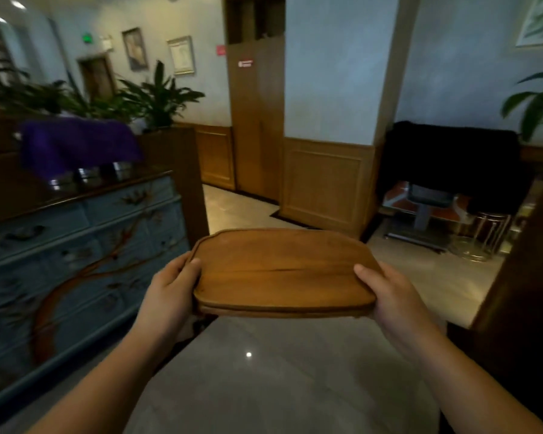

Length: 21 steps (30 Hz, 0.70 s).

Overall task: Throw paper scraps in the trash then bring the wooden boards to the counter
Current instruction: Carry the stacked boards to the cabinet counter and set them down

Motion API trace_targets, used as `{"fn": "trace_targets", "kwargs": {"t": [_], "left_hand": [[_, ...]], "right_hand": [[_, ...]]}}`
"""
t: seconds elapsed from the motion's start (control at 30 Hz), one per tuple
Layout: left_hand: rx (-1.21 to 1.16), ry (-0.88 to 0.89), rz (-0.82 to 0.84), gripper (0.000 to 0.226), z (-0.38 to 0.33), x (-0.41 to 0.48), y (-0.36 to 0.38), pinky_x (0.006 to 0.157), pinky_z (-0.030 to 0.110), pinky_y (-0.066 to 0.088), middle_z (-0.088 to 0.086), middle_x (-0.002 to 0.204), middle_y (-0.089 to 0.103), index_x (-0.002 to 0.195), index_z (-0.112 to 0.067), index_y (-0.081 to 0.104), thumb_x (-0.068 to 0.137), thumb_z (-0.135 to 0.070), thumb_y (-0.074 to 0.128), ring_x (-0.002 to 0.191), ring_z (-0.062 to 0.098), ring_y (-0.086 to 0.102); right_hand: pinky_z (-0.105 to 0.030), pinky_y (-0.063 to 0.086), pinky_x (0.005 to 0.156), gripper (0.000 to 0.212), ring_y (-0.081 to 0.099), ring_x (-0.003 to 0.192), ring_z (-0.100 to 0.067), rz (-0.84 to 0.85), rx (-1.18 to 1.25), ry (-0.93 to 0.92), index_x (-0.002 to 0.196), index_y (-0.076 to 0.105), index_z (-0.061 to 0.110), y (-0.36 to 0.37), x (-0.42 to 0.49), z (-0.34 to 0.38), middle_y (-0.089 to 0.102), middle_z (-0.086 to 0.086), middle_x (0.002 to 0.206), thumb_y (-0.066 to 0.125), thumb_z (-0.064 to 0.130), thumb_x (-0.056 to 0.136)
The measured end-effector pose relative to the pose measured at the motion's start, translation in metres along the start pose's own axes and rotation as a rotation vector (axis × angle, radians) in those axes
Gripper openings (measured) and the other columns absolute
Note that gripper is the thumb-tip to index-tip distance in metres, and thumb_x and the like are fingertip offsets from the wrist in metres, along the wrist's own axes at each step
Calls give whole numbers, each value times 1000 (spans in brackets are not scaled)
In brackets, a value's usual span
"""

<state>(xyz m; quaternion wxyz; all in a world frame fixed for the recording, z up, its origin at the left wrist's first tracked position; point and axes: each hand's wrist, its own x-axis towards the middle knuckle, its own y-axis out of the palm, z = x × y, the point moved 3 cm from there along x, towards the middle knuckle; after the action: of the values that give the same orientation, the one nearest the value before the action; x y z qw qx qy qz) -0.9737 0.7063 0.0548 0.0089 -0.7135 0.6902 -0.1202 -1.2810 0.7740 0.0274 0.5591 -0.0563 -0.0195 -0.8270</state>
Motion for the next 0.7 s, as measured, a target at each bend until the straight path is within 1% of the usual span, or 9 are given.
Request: {"fn": "trace_targets", "kwargs": {"t": [0.07,0.13,0.2,0.3,0.37,0.47,0.57,0.63,0.7], "left_hand": [[7,-22,-67,19,8,28,-25,45,35,53,-1,56,63,80,-49,64,89,-45,48,51,21,63],[-7,-40,-105,16,14,49,-39,48,38,53,-1,54,60,85,-45,62,90,-44,47,51,22,61],[5,-45,-166,13,19,74,-53,49,37,53,-4,54,61,91,-41,60,91,-43,47,52,20,61],[21,-55,-240,13,26,114,-70,48,34,52,-5,52,60,90,-39,57,93,-38,45,50,17,60],[2,-77,-313,11,32,146,-85,49,36,52,0,56,58,96,-38,56,95,-34,45,51,17,58],[-39,-132,-375,19,41,181,-108,49,36,49,2,58,57,113,-30,54,96,-29,44,50,18,57],[-33,-157,-446,16,51,212,-140,37,27,46,-3,52,60,110,-32,53,96,-29,44,46,15,59],[-23,-177,-479,17,58,228,-160,42,28,50,-1,57,60,110,-31,54,96,-29,44,48,15,60],[-25,-203,-521,18,70,246,-188,52,35,56,3,64,61,110,-30,56,96,-29,45,53,17,62]], "right_hand": [[-34,50,52,52,68,76,-26,68,27,8,112,62,31,38,38,-1,71,-5,88,63,60,69],[-34,50,53,50,69,75,-25,123,53,4,107,66,32,63,69,-3,73,-2,85,64,61,66],[-33,50,53,48,69,76,-24,175,90,-1,103,67,31,93,106,-7,73,-3,86,65,59,65],[-30,49,50,49,68,71,-21,260,124,-12,105,66,26,139,163,-11,71,-4,84,66,56,66],[-32,52,56,44,70,76,-19,364,136,-17,107,65,30,178,207,-12,73,2,84,66,54,71],[-37,57,65,26,71,82,-19,443,135,-18,100,65,41,227,256,-13,73,3,91,66,51,76],[-37,58,65,27,69,87,-24,557,114,-8,105,61,39,288,299,-13,69,-2,101,65,48,79],[-46,58,74,25,66,95,-29,621,99,-9,101,61,39,328,318,-11,66,-5,107,65,47,78],[-50,55,80,20,65,95,-28,666,88,-13,98,62,39,375,335,-13,68,-4,105,64,45,80]]}}
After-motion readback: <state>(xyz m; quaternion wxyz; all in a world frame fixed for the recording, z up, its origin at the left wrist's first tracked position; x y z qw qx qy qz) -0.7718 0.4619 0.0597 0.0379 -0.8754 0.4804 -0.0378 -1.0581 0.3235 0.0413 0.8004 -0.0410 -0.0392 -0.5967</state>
